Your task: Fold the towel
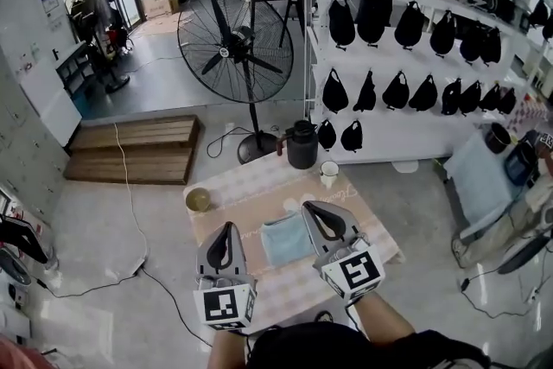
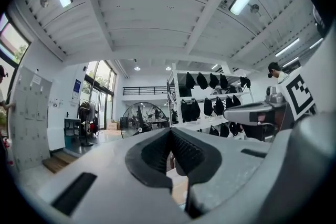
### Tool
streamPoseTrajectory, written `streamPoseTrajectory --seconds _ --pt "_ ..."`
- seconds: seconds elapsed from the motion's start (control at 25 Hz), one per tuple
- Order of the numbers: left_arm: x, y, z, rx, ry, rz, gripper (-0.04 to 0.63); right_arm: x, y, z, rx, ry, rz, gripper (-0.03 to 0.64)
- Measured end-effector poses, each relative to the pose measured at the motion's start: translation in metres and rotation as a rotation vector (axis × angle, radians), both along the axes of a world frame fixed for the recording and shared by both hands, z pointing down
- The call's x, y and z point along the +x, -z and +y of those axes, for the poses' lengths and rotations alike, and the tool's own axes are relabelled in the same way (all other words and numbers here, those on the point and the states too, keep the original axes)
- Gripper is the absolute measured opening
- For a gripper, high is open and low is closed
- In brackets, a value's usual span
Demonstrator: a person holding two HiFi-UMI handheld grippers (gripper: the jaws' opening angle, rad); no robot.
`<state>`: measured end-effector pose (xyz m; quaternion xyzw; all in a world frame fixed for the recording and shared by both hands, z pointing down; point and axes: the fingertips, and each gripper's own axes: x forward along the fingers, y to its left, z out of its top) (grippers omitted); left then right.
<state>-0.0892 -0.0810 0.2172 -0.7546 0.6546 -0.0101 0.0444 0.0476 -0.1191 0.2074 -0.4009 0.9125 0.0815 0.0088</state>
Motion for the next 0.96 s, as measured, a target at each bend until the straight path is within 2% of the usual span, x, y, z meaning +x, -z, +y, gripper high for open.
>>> streamPoseTrajectory --seconds 0.36,0.96 --pt "0.007 -0.006 -0.005 -0.023 -0.028 0.044 0.005 0.008 -0.006 -0.004 -0.013 -0.019 0.029 0.001" --pt "0.009 -0.005 -0.028 -0.025 -0.06 0.031 0.005 0.016 -0.001 -0.022 -0.003 -0.05 0.025 0.002"
